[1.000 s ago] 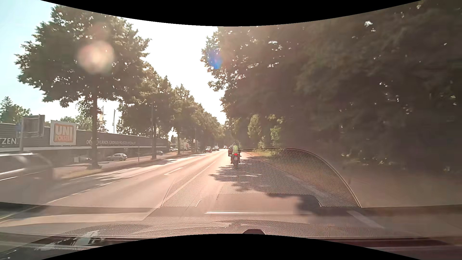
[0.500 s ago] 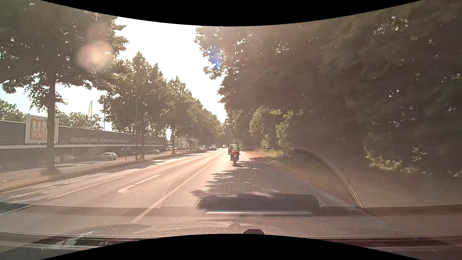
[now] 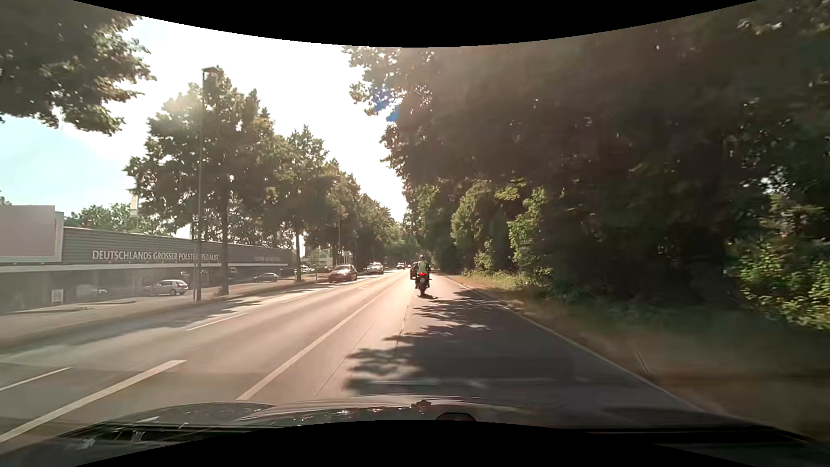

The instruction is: Follow the waypoints while adhering to traffic rules and regulations

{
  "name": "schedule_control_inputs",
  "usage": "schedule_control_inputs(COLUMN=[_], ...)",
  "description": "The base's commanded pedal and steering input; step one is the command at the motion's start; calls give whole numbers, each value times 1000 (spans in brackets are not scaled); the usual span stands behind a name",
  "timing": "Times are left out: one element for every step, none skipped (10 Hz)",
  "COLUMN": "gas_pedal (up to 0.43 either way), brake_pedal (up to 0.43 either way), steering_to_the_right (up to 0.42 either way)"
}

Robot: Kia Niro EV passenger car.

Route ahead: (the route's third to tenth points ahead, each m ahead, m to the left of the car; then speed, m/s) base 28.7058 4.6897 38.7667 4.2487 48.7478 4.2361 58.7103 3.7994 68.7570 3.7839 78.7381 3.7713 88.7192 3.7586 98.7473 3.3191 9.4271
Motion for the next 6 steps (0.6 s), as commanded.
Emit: schedule_control_inputs(gas_pedal=[260,260,260,260,260,260], brake_pedal=[0,0,0,0,0,0], steering_to_the_right=[-4,-4,-4,-4,-4,-4])
